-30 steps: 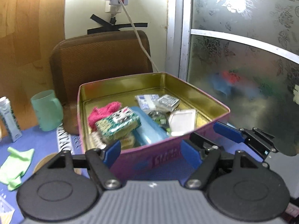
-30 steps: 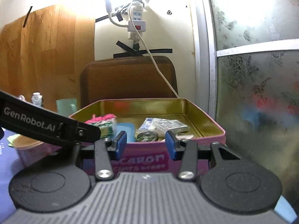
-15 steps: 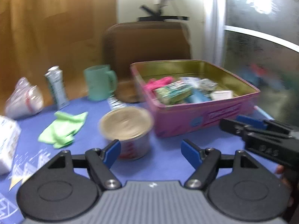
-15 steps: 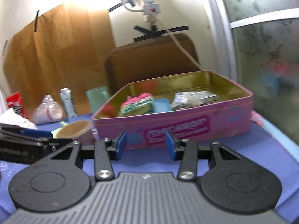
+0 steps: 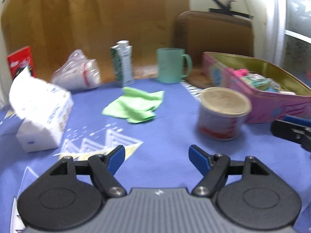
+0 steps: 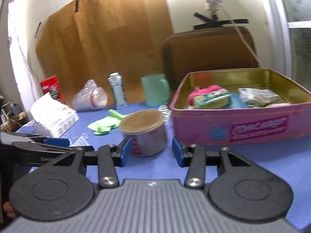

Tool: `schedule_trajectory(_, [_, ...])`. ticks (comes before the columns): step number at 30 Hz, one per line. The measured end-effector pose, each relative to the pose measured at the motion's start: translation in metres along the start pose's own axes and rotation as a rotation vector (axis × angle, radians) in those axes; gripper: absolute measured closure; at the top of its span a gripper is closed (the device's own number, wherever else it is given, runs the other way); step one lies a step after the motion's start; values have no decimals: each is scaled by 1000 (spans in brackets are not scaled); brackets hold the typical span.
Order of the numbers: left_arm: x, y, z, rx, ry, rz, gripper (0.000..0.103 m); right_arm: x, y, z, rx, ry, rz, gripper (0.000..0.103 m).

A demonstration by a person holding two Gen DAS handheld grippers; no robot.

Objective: Organize soft objects
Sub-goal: 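Move the right gripper over the light-green cloth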

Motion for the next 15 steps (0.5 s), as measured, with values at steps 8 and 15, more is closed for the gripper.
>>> schedule_trajectory(8, [-18, 44, -10, 91, 14, 48, 28, -5, 39, -17, 62, 42, 90, 54])
schedule_trajectory(15, [-37, 87, -18, 161, 21, 129, 28, -4, 73, -43, 124, 89, 186, 55])
Point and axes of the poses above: each gripper's, at about its wrist camera, not at the fingertips, and z roughly against the way its jaws point, y to its left, x to its top, the point moved 2 cm from there along -z, roughly the way its jaws point, and after that the axes turned 10 degrees about -z, right-handed, at the moved point
